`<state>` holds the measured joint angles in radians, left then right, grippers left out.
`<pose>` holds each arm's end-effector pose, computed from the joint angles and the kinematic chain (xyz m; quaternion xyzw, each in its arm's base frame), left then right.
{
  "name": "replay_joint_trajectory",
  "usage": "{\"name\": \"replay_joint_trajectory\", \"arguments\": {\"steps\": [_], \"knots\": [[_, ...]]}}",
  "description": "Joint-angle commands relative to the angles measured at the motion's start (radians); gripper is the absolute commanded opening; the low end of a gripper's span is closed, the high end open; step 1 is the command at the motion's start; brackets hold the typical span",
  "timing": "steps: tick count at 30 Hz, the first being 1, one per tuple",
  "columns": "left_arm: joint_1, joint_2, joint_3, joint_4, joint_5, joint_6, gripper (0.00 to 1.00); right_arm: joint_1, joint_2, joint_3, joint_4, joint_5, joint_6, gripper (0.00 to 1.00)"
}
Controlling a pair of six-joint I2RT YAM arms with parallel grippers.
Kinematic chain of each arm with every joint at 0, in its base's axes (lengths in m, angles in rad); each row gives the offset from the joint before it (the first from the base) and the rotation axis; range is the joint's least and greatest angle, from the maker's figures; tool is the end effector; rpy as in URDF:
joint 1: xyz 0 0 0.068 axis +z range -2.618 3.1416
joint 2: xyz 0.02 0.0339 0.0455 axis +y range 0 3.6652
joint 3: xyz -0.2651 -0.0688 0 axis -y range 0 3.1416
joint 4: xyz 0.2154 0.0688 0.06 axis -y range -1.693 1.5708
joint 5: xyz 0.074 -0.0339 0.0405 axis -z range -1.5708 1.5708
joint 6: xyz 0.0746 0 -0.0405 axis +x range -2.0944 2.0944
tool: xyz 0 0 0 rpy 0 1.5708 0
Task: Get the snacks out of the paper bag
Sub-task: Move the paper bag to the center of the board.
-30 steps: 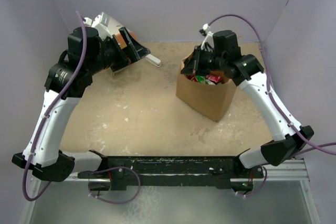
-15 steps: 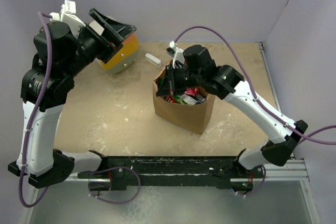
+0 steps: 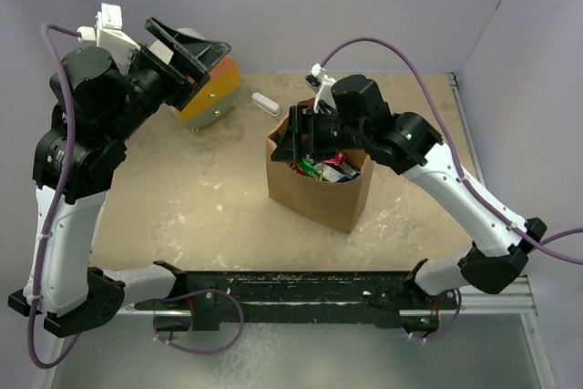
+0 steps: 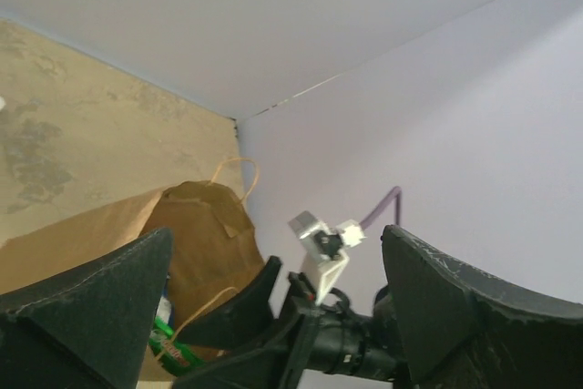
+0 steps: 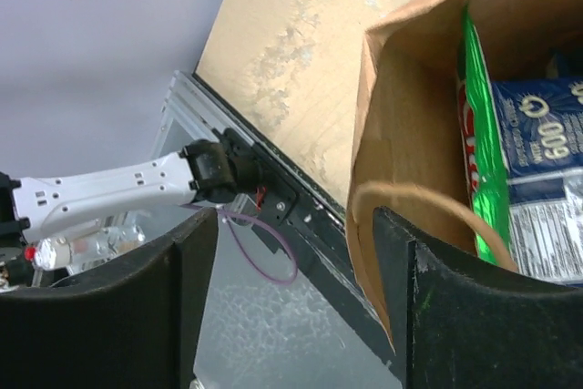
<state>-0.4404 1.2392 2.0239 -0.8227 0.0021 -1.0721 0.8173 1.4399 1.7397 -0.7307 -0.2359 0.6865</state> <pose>0.1738 -0.0821 0.5532 -0.2231 0.6850 -0.4765 0.5040 0.1971 0.2355 0.4361 -0.1180 0.8301 0.4384 0.3237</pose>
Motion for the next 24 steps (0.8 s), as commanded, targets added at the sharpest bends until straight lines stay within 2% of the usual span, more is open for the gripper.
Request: {"name": "replay_joint_trajectory", "arguments": {"steps": [1, 5, 9, 15, 18, 20, 22, 24], "knots": [[0.003, -0.060, -0.110, 0.029, 0.009, 0.075, 0.99, 0.000, -0.101, 0.033, -0.095, 0.066, -0.022, 0.76], [0.004, -0.104, -0.293, -0.012, 0.102, 0.064, 0.99, 0.000, -0.176, 0.040, -0.186, 0.119, -0.058, 0.86], [0.003, -0.140, -0.382, -0.031, 0.179, 0.087, 0.99, 0.000, -0.243, 0.036, -0.277, 0.159, -0.081, 0.98], [-0.005, -0.128, -0.386, -0.077, 0.262, 0.088, 0.99, 0.001, -0.264, 0.100, -0.329, 0.353, -0.142, 0.99], [-0.061, -0.126, -0.370, -0.106, 0.196, 0.077, 0.99, 0.000, -0.215, 0.173, -0.365, 0.588, -0.146, 0.99], [-0.123, -0.121, -0.363, -0.138, 0.137, 0.048, 1.00, -0.007, -0.186, 0.196, -0.359, 0.669, -0.153, 1.00], [-0.207, -0.121, -0.371, -0.166, 0.053, -0.013, 0.98, -0.042, -0.165, 0.211, -0.337, 0.720, -0.170, 1.00], [-0.263, -0.137, -0.401, -0.166, 0.002, -0.069, 0.96, -0.117, -0.156, 0.217, -0.289, 0.679, -0.222, 0.99]]}}
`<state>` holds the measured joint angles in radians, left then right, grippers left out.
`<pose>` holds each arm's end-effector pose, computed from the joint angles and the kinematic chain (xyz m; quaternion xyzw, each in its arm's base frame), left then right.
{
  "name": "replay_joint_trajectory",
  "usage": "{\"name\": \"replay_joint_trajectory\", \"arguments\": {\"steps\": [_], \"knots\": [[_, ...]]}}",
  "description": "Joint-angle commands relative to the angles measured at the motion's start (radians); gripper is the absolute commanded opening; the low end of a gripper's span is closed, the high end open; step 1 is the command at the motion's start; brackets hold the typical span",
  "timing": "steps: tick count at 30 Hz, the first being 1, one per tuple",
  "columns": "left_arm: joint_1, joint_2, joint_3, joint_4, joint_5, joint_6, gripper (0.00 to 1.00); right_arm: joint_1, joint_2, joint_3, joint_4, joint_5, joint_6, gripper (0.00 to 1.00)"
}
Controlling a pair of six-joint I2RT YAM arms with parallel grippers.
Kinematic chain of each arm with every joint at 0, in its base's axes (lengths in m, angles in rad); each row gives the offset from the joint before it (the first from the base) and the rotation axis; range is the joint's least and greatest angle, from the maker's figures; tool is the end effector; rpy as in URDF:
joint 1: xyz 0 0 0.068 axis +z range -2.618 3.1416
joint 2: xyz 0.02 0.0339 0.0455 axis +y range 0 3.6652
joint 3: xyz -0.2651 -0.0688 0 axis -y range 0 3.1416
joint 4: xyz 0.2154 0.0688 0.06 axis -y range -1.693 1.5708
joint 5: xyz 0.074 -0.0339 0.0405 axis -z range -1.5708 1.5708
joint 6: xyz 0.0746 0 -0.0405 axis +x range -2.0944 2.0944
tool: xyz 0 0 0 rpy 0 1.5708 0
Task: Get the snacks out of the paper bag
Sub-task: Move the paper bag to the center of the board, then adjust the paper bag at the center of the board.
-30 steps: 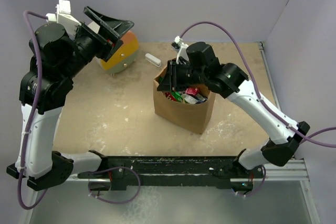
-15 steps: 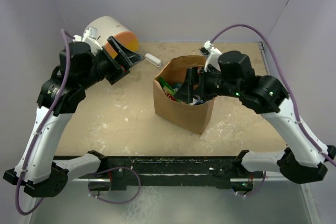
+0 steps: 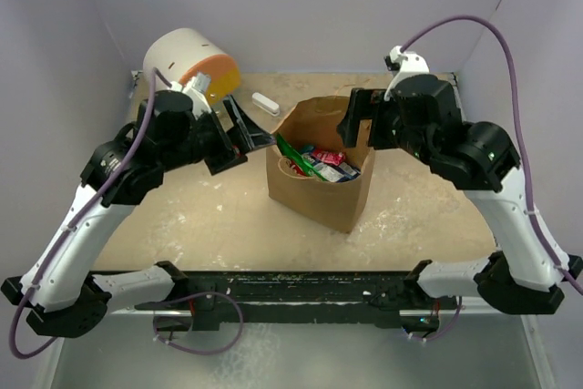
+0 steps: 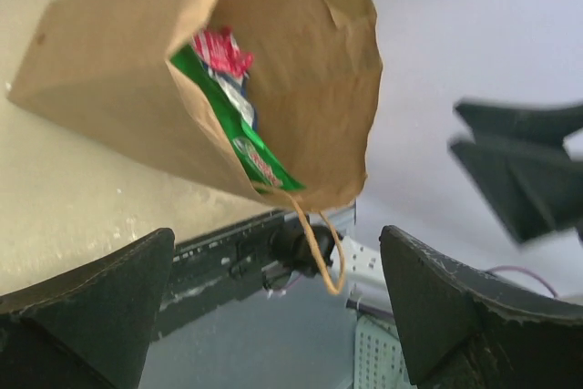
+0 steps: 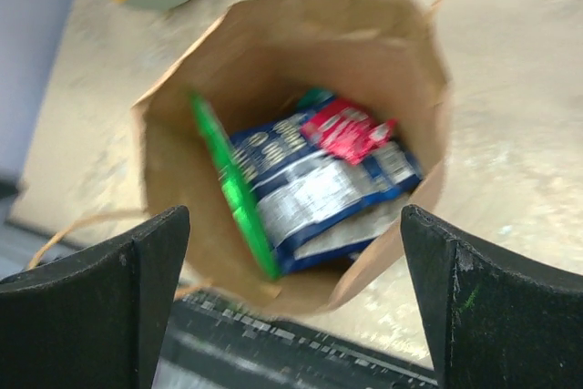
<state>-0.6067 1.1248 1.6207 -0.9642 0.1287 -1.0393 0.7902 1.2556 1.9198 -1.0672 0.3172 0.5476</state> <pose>0.1577 -0.1211 0.4411 -0.1496 0.8375 -0.4205 0.3153 0.1599 0.1284 0.4887 -0.0133 0.8283 0.2342 0.5088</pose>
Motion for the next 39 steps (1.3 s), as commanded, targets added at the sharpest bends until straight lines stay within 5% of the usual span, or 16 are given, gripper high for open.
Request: {"name": "replay_joint_trajectory", "arguments": {"steps": [1, 6, 11, 23, 29, 33, 39], "knots": [[-0.116, -0.030, -0.015, -0.019, -0.145, -0.121, 0.96, -0.137, 0.029, 0.034, 0.081, 0.074, -0.119, 1.00], [-0.227, 0.034, 0.014, 0.030, -0.193, -0.170, 0.96, -0.323, 0.117, 0.074, 0.109, -0.144, -0.211, 1.00], [-0.342, 0.123, 0.053, 0.020, -0.278, -0.224, 0.91, -0.383, 0.145, 0.013, 0.167, -0.308, -0.190, 1.00], [-0.344, 0.185, 0.125, -0.058, -0.363, -0.058, 0.37, -0.514, 0.275, 0.023, 0.233, -0.530, -0.185, 0.92], [-0.231, 0.168, 0.093, 0.019, -0.224, -0.002, 0.07, -0.584, 0.351, 0.037, 0.266, -0.633, -0.158, 0.84], [-0.148, 0.183, 0.085, 0.064, -0.129, 0.029, 0.00, -0.615, 0.401, 0.060, 0.273, -0.668, -0.163, 0.73], [-0.109, 0.185, 0.169, 0.032, -0.157, 0.104, 0.00, -0.620, 0.444, 0.068, 0.308, -0.748, -0.168, 0.42]]}}
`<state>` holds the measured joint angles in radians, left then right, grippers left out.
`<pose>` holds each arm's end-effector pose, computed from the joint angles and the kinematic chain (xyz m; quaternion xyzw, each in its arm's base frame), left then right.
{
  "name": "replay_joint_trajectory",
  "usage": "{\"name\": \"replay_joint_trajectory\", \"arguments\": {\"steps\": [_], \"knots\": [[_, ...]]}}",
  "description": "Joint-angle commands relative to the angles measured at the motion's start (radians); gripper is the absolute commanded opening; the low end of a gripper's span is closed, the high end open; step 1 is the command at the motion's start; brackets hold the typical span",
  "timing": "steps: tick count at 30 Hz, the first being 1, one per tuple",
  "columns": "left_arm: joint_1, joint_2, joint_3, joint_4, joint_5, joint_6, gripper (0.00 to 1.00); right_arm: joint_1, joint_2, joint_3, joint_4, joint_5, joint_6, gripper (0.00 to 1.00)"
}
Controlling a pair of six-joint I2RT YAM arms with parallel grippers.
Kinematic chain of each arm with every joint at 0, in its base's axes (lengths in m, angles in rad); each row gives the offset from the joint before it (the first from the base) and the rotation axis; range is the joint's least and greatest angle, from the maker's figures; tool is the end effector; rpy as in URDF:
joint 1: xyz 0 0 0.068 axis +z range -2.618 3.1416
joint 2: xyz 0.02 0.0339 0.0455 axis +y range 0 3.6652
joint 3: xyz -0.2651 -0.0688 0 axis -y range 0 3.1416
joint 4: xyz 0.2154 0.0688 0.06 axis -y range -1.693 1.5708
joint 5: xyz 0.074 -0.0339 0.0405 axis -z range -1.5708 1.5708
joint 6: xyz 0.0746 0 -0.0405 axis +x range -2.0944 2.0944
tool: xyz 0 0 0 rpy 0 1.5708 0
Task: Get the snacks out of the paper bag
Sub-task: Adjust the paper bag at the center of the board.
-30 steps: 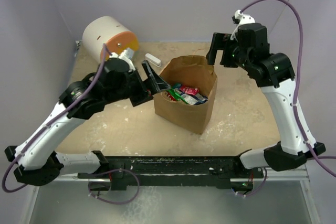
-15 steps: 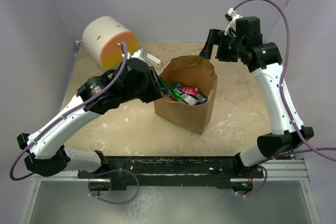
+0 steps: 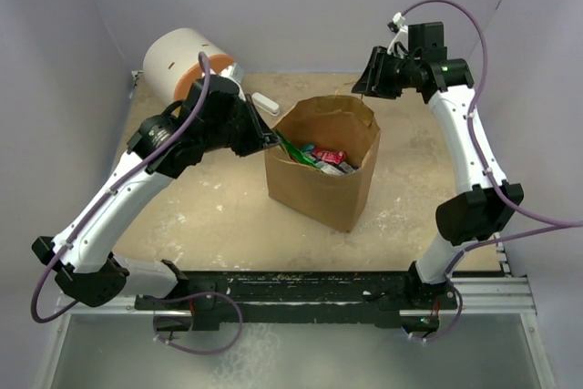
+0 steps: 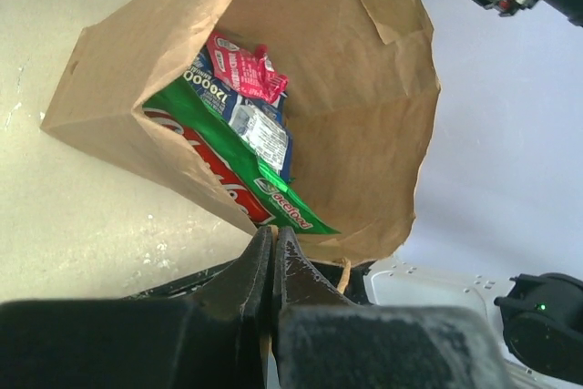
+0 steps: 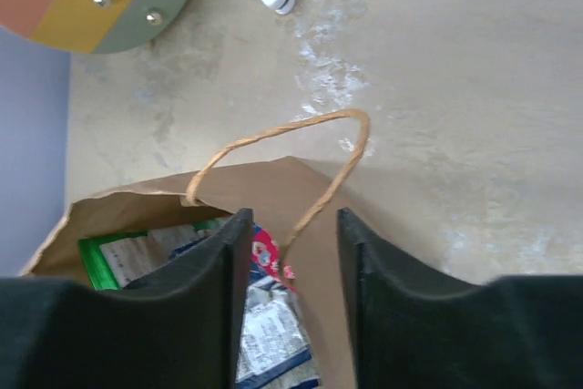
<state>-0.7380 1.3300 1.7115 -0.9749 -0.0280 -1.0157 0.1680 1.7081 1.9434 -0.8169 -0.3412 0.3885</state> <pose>0.1919 -0.1717 0.4238 -0.1287 0.8735 -0.3530 0.3097 0.3629 0.0869 0.4054 0.0153 0.8710 0.2722 0.4087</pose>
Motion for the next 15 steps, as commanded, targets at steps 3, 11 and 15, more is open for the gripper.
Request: {"name": "replay_joint_trajectory", "arguments": {"steps": [3, 11, 15], "knots": [[0.040, -0.038, 0.104, 0.032, -0.068, 0.116, 0.00, 0.003, -0.015, 0.033, 0.099, -0.135, -0.008, 0.23], [0.258, -0.032, 0.170, -0.035, -0.010, 0.284, 0.00, 0.061, -0.061, 0.035, 0.122, -0.159, -0.005, 0.00], [0.375, 0.031, 0.243, -0.062, 0.052, 0.372, 0.00, 0.132, -0.112, -0.015, 0.181, -0.153, 0.064, 0.00]]}}
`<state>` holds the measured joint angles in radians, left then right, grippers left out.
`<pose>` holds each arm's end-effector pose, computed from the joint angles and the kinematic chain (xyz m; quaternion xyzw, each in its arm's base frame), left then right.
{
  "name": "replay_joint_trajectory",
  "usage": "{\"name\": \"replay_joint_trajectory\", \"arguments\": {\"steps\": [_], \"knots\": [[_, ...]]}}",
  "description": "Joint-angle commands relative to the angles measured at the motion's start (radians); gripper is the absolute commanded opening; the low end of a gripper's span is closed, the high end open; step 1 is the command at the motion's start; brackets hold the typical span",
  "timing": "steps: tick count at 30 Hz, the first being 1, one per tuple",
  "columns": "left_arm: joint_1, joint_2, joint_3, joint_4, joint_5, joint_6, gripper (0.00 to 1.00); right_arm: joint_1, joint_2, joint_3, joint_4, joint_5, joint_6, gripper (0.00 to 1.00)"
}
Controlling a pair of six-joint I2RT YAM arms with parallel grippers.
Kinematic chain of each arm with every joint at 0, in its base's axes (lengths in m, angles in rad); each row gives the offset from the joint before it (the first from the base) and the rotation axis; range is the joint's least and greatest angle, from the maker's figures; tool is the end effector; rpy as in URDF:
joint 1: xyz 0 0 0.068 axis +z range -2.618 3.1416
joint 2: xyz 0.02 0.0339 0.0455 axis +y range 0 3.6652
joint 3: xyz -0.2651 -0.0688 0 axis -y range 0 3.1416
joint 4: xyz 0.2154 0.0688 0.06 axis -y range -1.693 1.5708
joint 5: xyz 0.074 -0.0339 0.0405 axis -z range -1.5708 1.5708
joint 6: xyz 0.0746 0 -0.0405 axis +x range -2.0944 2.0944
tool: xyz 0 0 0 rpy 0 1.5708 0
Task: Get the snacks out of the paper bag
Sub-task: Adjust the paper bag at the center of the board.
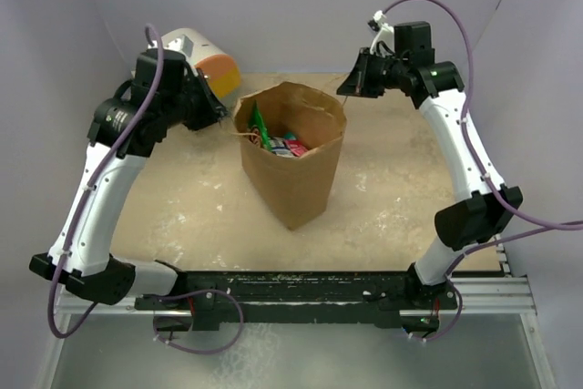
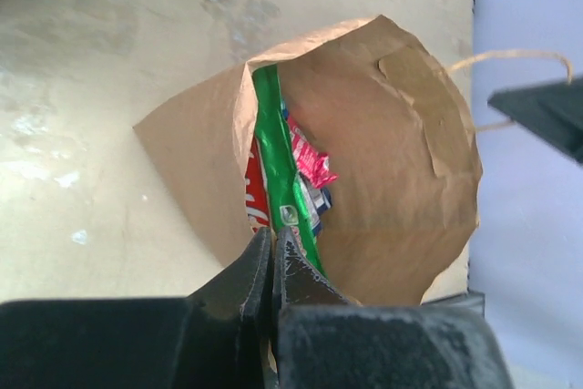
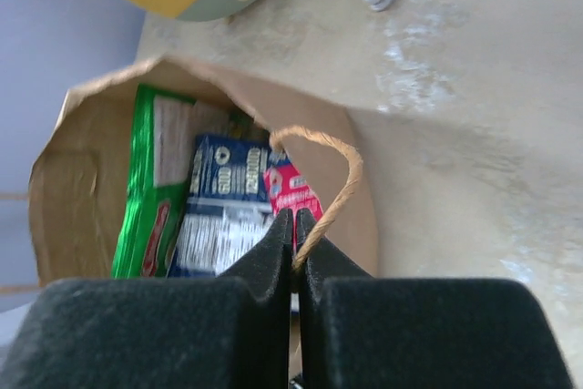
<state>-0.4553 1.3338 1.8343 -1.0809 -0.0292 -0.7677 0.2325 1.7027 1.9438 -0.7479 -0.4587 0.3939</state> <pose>0.2185 -0.1045 0.4457 -0.1437 0.8680 -0.2623 0.3964 0.3552 0.1181 0.4176 -0.0473 0.8458 0.3386 0.4096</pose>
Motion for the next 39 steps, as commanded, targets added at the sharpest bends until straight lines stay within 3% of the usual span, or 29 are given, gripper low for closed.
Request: {"name": "replay_joint_trajectory", "arguments": {"steps": [1, 6, 8, 12, 14, 17, 21, 25, 28, 35, 39], "knots": [[0.127, 0.049, 0.144, 0.021, 0.068, 0.131, 0.00, 0.087, -0.115, -0.030, 0.127, -0.044, 0.084, 0.00], [0.254, 0.085, 0.172, -0.009, 0.117, 0.139, 0.03, 0.169, -0.159, -0.122, 0.232, -0.061, 0.180, 0.00], [0.265, 0.075, 0.155, -0.010, 0.110, 0.137, 0.18, 0.172, -0.175, -0.156, 0.267, -0.064, 0.210, 0.00], [0.275, 0.049, 0.103, -0.020, 0.095, 0.115, 0.22, 0.172, -0.170, -0.147, 0.255, -0.050, 0.220, 0.02], [0.274, 0.047, 0.102, -0.044, 0.071, 0.106, 0.36, 0.172, -0.158, -0.129, 0.230, -0.048, 0.211, 0.07], [0.276, 0.028, 0.097, -0.037, 0.083, 0.127, 0.55, 0.172, -0.142, -0.082, 0.181, -0.046, 0.177, 0.19], [0.277, -0.005, 0.070, -0.025, 0.079, 0.143, 0.78, 0.171, -0.140, -0.031, 0.093, 0.041, 0.128, 0.58], [0.290, -0.008, 0.036, -0.007, 0.114, 0.128, 0.97, 0.153, -0.163, -0.030, 0.066, 0.084, 0.111, 0.79], [0.307, 0.006, 0.009, 0.039, 0.168, 0.117, 0.99, 0.088, -0.186, -0.063, 0.081, 0.049, 0.152, 1.00], [0.328, 0.079, -0.001, 0.073, 0.149, 0.152, 0.94, -0.120, -0.265, -0.306, 0.346, -0.286, 0.362, 0.99], [0.330, 0.100, -0.032, 0.107, 0.143, 0.164, 0.88, -0.122, -0.260, -0.289, 0.307, -0.266, 0.309, 1.00]]}}
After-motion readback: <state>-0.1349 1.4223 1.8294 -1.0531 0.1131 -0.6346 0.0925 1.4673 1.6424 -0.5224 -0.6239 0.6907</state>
